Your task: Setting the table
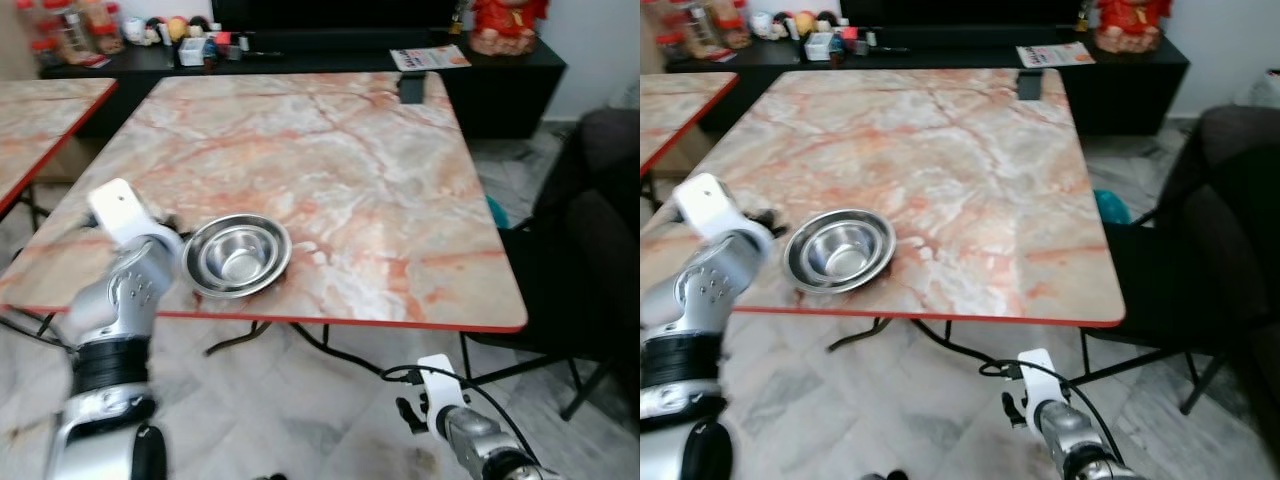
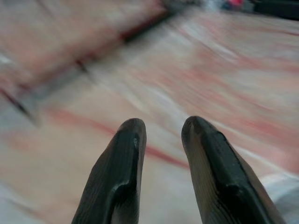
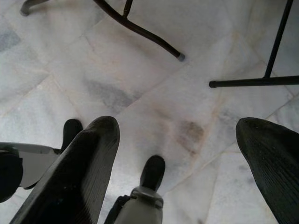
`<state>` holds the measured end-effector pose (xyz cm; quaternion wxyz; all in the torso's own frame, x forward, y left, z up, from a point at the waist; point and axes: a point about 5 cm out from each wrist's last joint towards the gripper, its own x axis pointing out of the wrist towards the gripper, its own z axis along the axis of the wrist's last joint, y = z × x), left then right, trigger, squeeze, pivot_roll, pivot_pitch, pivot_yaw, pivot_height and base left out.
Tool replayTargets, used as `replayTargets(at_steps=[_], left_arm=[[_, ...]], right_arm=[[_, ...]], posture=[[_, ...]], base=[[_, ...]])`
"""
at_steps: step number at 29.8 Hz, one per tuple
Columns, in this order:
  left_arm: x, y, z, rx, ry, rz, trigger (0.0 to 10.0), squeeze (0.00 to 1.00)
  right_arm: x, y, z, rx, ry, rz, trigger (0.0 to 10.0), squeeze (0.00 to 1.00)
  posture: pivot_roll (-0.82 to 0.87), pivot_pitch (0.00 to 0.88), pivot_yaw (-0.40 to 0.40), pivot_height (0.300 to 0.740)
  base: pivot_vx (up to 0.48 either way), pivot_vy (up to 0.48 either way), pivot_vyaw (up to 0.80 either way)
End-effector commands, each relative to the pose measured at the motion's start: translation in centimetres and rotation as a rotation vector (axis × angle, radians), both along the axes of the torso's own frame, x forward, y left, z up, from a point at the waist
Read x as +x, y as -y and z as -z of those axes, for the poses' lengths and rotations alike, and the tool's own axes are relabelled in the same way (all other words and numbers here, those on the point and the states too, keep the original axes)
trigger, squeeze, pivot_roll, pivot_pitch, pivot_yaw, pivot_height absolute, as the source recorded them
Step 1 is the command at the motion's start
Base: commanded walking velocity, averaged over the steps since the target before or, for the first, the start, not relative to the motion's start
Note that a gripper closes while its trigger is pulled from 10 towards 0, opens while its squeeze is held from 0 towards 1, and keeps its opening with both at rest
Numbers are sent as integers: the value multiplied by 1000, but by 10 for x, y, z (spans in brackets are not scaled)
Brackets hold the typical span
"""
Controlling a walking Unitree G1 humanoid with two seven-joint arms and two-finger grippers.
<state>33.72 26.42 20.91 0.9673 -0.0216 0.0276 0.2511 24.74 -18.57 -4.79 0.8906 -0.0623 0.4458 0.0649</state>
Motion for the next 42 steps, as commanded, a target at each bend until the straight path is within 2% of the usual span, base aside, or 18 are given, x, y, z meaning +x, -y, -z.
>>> replayTargets(at_steps=[1,3,4,5,7,9,10,11,13,16,21,24,27,32,33,38,42], left_arm=[[-7,-5,0,144,-17,-29,10000,0],[-17,-17,8,264,-84,-60,10000,0],[-17,-17,8,264,-84,-60,10000,0],[-25,-30,17,345,-144,-100,10000,0],[-40,-47,30,413,-233,-154,10000,0],[-49,-56,38,415,-274,-180,10000,0],[-49,-56,38,415,-274,-180,10000,0],[-59,-65,47,428,-319,-203,10000,0],[-71,-72,59,442,-382,-218,10000,0],[-84,-76,76,452,-477,-224,10000,0],[-98,-73,108,416,-616,-157,10000,0],[-102,-61,134,391,-723,-37,10000,0],[-101,-46,155,351,-779,54,10000,0],[-98,-32,173,281,-818,119,10000,0],[-98,-26,181,238,-828,136,10000,0],[-96,-15,199,186,-858,189,10000,0],[-83,6,211,168,-796,299,10000,0]], right_arm=[[0,-4,0,10,-4,-2,10000,0],[0,-4,0,11,-4,-1,10000,0],[0,-4,0,11,-4,-1,10000,0],[0,-4,0,12,-3,-1,10000,0],[0,-5,0,13,-3,0,10000,0],[0,-5,0,14,-3,0,10000,0],[0,-5,0,14,-3,0,10000,0],[1,-5,0,14,-3,-1,10000,0],[1,-5,0,15,-3,-2,10000,0],[1,-5,0,16,-3,-2,10000,0],[0,-5,1,16,-3,0,10000,0],[0,-5,1,16,-4,0,10000,0],[0,-5,1,16,-4,1,10000,0],[0,-5,1,16,-4,2,10000,0],[0,-5,1,16,-4,2,10000,0],[0,-4,1,15,-5,0,10000,0],[0,-4,1,13,-7,-3,10000,0]], posture=[[-32,66,50,740],[-30,63,53,740],[-30,63,53,740],[-30,63,53,740],[-28,61,55,740],[-28,61,55,740],[-28,61,55,740],[-28,61,55,740],[-28,61,55,740],[-28,61,55,740],[-16,61,58,740],[-16,61,58,740],[-21,60,58,740],[-21,60,58,740],[-21,60,58,740],[-26,58,55,740],[-31,58,47,740]], base=[[0,0,0],[0,0,0],[0,0,0],[0,0,0],[0,0,0],[0,0,0],[0,0,0],[0,0,0],[0,0,0],[0,0,0],[0,0,0],[0,0,0],[0,0,0],[0,0,0],[0,0,0],[0,0,0],[0,0,0]])
